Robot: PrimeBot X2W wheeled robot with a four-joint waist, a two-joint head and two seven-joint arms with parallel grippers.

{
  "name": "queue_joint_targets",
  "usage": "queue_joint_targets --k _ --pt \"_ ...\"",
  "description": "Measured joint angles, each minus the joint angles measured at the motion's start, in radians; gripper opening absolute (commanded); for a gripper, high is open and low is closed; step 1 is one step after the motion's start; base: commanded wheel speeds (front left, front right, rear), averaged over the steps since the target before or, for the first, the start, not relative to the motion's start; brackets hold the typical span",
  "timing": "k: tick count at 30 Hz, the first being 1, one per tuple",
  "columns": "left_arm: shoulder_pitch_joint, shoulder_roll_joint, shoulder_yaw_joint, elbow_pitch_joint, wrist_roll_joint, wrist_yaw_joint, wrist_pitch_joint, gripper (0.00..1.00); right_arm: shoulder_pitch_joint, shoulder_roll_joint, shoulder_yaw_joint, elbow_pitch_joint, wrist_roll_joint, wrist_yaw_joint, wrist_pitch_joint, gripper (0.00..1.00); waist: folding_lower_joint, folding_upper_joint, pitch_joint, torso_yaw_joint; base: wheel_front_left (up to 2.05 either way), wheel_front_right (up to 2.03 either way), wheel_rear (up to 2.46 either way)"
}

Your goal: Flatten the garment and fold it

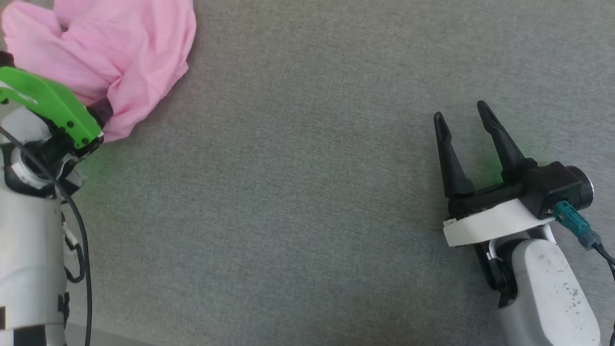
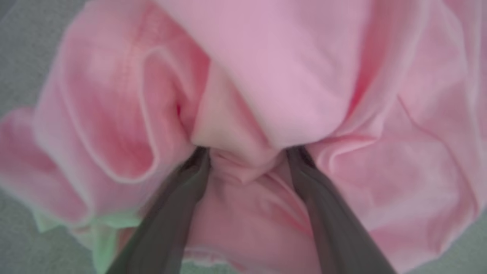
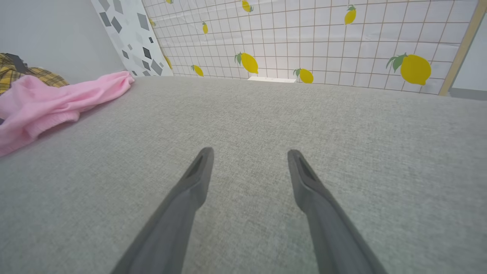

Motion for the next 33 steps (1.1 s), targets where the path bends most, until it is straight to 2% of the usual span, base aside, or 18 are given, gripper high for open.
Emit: queue_joint_targets --k 1,2,3,6,12,17,20,24,33 --pt "0.012 0.002 -0.001 -0.011 0.0 -0.004 0.0 0.72 0.0 0.0 -0.002 0.006 0.002 0.0 -0.002 1.0 0.0 0.0 -0.005 -0.003 0.0 0.0 0.0" --pt "0.024 0.004 -0.002 -0.021 0.001 -0.007 -0.007 0.3 0.0 0.0 -0.004 0.011 0.003 0.0 -0.003 1.0 0.0 0.0 -0.01 -0.004 0.0 0.0 0.0" --pt "0.039 0.007 -0.004 -0.028 0.007 -0.015 -0.033 0.0 0.0 -0.001 -0.006 0.019 0.004 0.0 -0.006 1.0 0.0 0.0 -0.017 -0.006 0.0 0.0 0.0" --pt "0.076 0.009 -0.005 -0.045 0.051 -0.032 -0.166 0.0 0.002 -0.001 -0.01 0.039 0.011 0.0 -0.013 1.0 0.0 0.0 -0.045 -0.007 0.0 0.0 0.0" --pt "0.06 0.038 -0.005 -0.095 0.203 -0.053 -0.547 0.0 0.04 -0.001 -0.018 0.078 0.04 0.0 -0.028 1.0 0.0 -0.0001 -0.138 -0.001 0.0 0.0 0.0" --pt "0.021 0.039 -0.048 -0.148 0.291 -0.058 -0.74 0.0 0.091 -0.001 -0.029 0.104 0.059 0.0 -0.034 1.0 -0.0001 -0.0001 -0.232 0.0 0.0 0.0 0.0" --pt "0.001 0.023 -0.086 -0.18 0.33 -0.066 -0.804 0.0 0.122 -0.001 -0.036 0.111 0.067 0.0 -0.036 1.0 -0.0001 -0.0001 -0.292 -0.004 0.0 0.0 0.0" --pt "-0.021 -0.024 -0.158 -0.213 0.351 -0.084 -0.84 0.0 0.16 -0.001 -0.048 0.111 0.067 0.0 -0.036 1.0 -0.0001 0.0 -0.37 -0.022 0.0 0.0 0.0" --pt "-0.068 -0.186 -0.311 -0.218 0.361 -0.129 -0.839 0.0 0.205 -0.001 -0.064 0.082 0.066 0.0 -0.004 1.0 -0.0002 0.0 -0.473 -0.125 0.0 0.0 0.0"
